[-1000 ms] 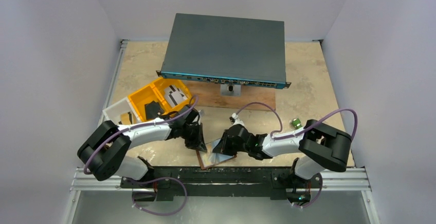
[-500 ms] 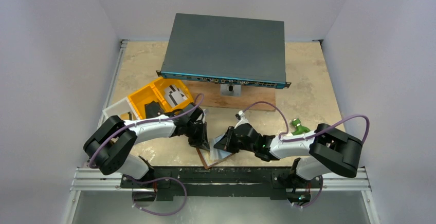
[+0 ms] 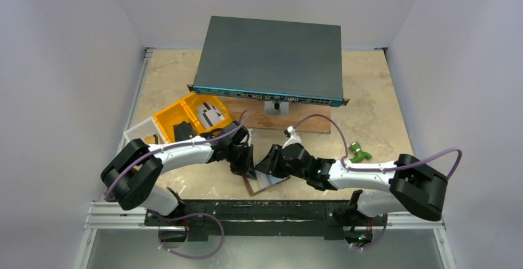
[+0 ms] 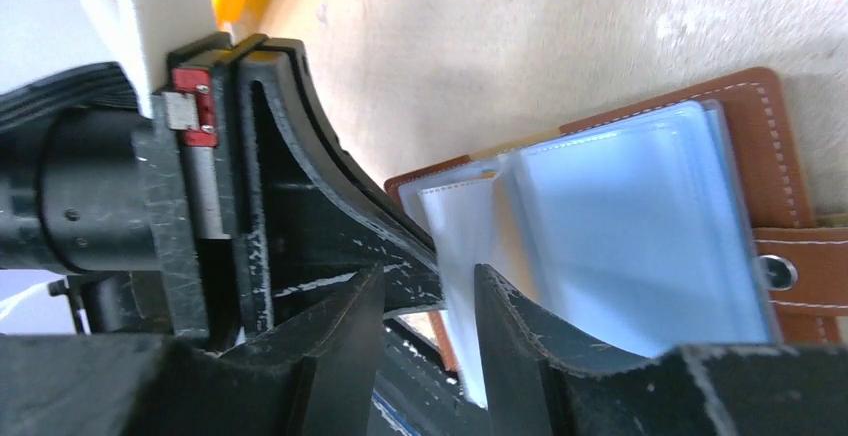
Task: Take the credit cards out of the card holder
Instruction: Remove the credit card from the card holder.
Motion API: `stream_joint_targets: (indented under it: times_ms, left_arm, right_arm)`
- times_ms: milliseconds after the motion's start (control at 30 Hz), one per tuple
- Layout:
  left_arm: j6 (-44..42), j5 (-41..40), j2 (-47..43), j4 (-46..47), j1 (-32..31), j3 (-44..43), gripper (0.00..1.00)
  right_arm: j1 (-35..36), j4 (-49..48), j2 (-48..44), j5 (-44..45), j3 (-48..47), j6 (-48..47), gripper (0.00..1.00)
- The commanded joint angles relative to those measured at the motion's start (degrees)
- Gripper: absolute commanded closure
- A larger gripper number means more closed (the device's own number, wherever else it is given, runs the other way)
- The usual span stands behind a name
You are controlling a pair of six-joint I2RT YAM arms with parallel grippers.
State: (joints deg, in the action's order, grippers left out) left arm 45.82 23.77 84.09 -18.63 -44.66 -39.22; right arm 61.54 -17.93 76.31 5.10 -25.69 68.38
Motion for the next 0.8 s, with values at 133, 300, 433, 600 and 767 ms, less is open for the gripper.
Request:
stream_joint_targets:
  times_ms: [133, 300, 433, 600, 767]
  left_arm:
    - [-0.28, 1.06, 1.32, 1.57, -1.60, -5.83, 0.96]
    - [0.36, 0.98, 5.42, 2.52, -2.52, -9.83, 0.93]
    - [0.75, 0.92, 8.43, 2.80, -2.96, -12.72, 0.93]
    - [1.30, 0.68, 11.59, 2.93, -3.40, -15.47, 0.90]
    - [2.78, -4.46, 9.60, 0.84, -3.41, -14.72, 0.90]
  right_arm:
    - [-0.11, 15.41, -10.99, 9.03, -2.68, -1.63, 0.60]
    - [-0.08, 19.94, -15.07, 11.43, -1.96, -1.94, 0.57]
    - [-0.11, 23.56, -16.74, 13.03, -2.29, -2.28, 0.53]
    - [-0.09, 27.31, -17.61, 15.61, -3.26, -3.70, 0.54]
    - [-0.06, 24.43, -16.00, 12.37, -3.66, -7.10, 0.62]
